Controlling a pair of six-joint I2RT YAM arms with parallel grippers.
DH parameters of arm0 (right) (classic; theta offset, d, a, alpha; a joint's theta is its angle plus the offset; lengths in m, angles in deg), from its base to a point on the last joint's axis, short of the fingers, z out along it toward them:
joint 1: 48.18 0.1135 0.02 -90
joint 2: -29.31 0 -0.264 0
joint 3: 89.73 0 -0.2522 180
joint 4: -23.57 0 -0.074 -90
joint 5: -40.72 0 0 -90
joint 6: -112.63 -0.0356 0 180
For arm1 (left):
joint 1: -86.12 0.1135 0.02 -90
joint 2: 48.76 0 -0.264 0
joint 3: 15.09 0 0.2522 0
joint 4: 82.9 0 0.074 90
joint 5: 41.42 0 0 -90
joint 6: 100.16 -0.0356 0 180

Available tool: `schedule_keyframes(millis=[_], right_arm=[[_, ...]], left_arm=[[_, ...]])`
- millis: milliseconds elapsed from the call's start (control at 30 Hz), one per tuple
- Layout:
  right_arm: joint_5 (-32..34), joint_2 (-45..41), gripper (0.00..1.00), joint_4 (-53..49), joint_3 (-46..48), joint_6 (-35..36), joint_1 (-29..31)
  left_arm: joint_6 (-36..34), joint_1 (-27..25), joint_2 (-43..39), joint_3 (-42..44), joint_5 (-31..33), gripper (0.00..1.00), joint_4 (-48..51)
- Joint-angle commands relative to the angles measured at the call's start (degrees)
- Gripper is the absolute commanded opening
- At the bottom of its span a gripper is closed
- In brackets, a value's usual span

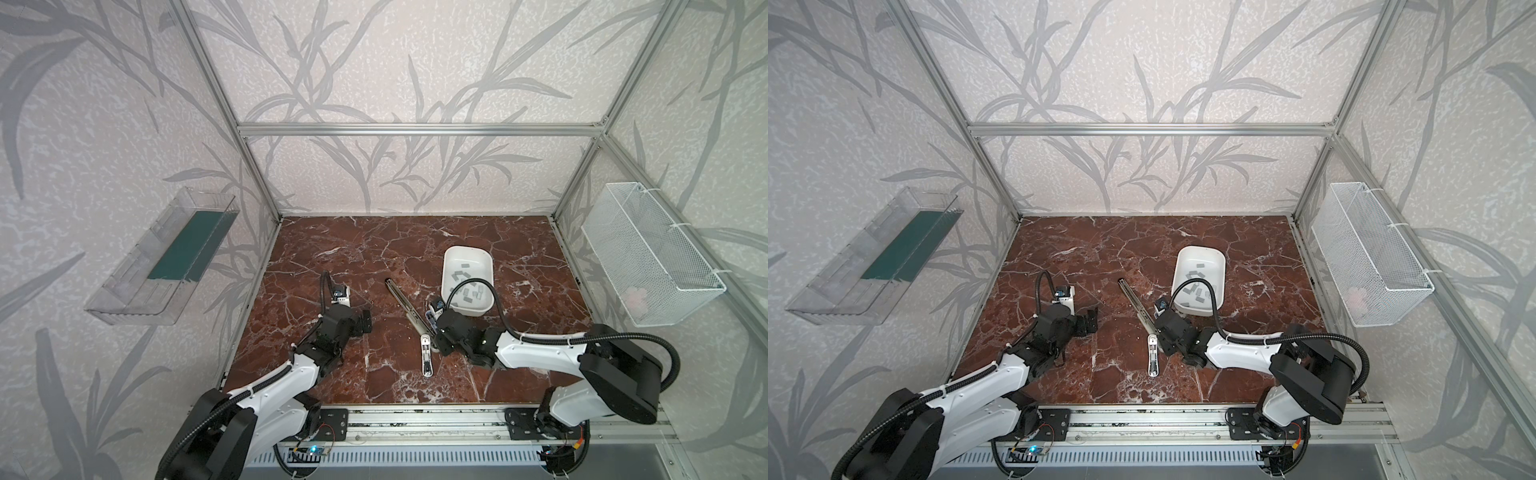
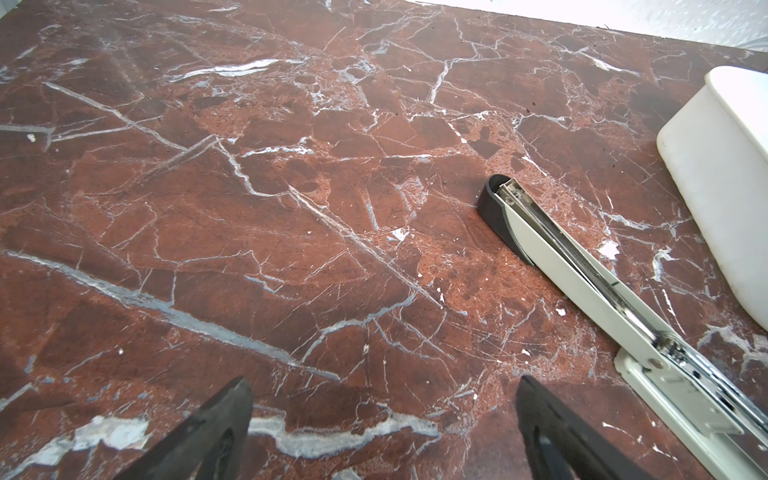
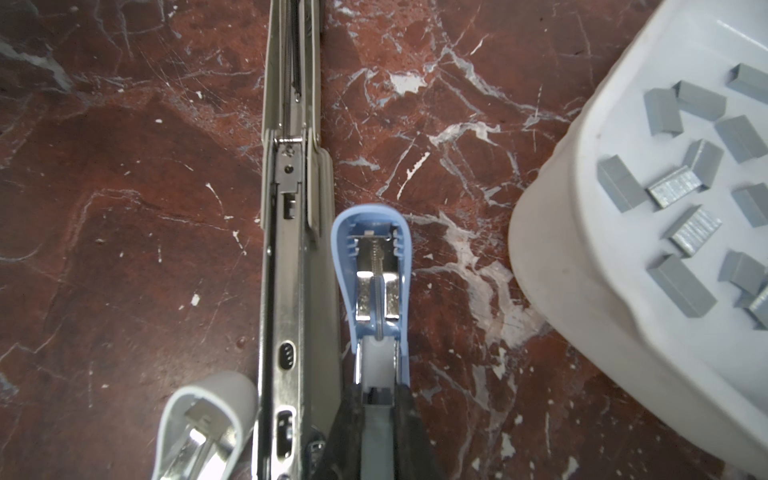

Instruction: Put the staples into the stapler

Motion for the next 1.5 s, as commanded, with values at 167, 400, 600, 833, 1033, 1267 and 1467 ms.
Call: schedule_keyframes(millis=[167, 400, 600, 833, 1033, 1267, 1467], right_arm=[[2.4, -3.1, 0.0, -2.8, 0.9, -1.3, 0.4], [2.3, -3.6, 0.0, -4.0, 1.1, -2.1, 0.4], [0.9, -3.9, 0.0, -4.0, 0.4, -1.7, 0.4], [-0.4, -1.9, 0.0, -2.9, 0.1, -2.9, 0.8], [-0.4, -1.3, 0.0, -2.8, -0.3, -4.0, 1.2], [0.9, -1.0, 0.0, -2.9, -0.6, -4.8, 1.2], [1.8, -0.6, 0.0, -2.8, -1.4, -2.5, 1.2]], left_arm=[[0.3, 0.3, 0.3, -1.5, -0.2, 0.99, -0.2], [0.3, 0.3, 0.2, -1.5, -0.3, 0.99, -0.2], [0.3, 0.4, 0.2, -1.5, -0.3, 0.99, -0.2], [0.3, 0.4, 0.2, -1.5, -0.2, 0.99, -0.2], [0.3, 0.4, 0.2, -1.6, -0.2, 0.99, -0.2], [0.3, 0.3, 0.2, -1.5, -0.3, 0.99, -0.2], [0.3, 0.4, 0.2, -1.5, -0.3, 0.99, -0.2]])
